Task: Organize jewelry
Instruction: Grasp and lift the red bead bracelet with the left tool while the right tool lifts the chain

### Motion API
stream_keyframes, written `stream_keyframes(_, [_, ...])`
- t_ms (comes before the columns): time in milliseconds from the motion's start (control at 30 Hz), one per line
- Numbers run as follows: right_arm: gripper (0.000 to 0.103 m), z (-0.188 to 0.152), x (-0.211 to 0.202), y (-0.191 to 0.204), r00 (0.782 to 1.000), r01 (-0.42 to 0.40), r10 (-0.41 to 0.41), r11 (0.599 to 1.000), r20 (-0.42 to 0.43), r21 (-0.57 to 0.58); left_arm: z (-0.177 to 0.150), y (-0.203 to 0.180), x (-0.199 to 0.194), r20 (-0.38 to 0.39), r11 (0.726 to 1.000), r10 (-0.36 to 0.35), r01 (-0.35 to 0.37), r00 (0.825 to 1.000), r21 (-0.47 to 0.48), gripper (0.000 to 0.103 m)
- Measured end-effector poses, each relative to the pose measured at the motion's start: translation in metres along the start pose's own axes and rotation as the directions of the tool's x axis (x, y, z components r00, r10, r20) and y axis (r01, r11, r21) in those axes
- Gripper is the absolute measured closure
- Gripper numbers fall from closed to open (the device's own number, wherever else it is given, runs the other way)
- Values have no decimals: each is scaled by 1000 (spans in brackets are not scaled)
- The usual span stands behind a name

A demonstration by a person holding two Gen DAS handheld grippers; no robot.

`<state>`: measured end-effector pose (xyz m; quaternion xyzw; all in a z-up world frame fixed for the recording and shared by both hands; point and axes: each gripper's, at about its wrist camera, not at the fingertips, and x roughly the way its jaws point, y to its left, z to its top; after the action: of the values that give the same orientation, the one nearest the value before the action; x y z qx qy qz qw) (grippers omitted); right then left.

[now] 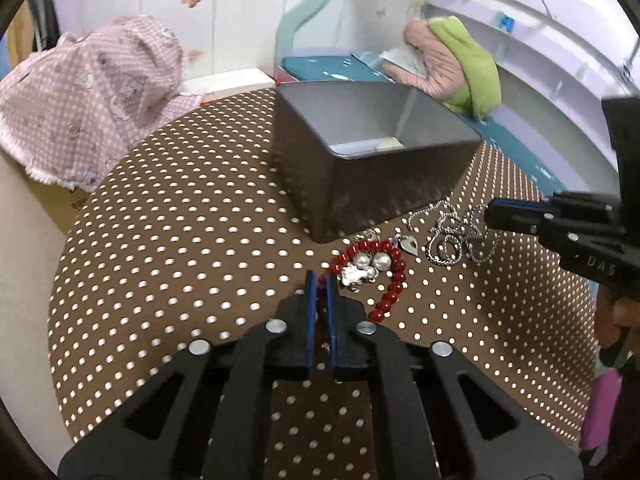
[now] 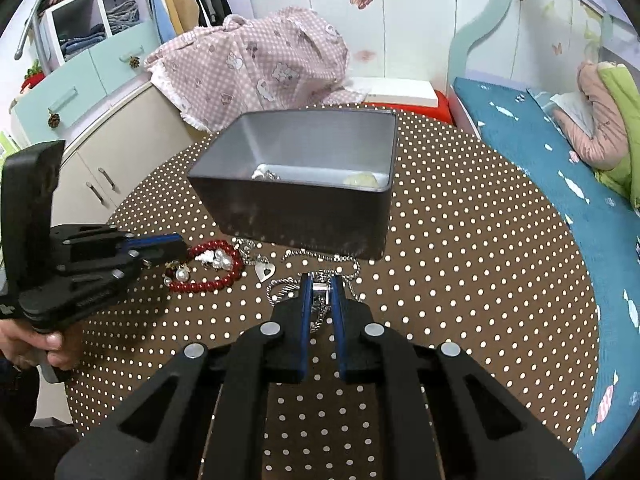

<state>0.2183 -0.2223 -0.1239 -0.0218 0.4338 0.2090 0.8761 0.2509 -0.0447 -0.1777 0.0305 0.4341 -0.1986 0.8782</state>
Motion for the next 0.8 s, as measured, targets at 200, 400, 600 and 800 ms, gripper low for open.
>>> stream_keyframes(200, [91, -4, 6, -6, 1000, 9, -9, 1000, -30, 16, 0, -6, -2, 12, 1000, -7, 7, 1000, 31, 61])
stream_keyframes(400, [75, -4, 14, -3, 998, -9, 10, 1000, -58, 6, -3, -8, 7, -21, 997, 18, -16, 1000, 81, 80])
stream_keyframes(600, [66, -8, 24, 9, 996, 61, -65, 996, -57, -70, -8, -8, -3, -23, 996, -17, 19, 1000, 90, 89])
stream_keyframes(800, [90, -8, 19, 7, 998, 31, -34, 998, -54, -55, -2, -3, -23, 26, 997, -50, 48, 998, 64, 103])
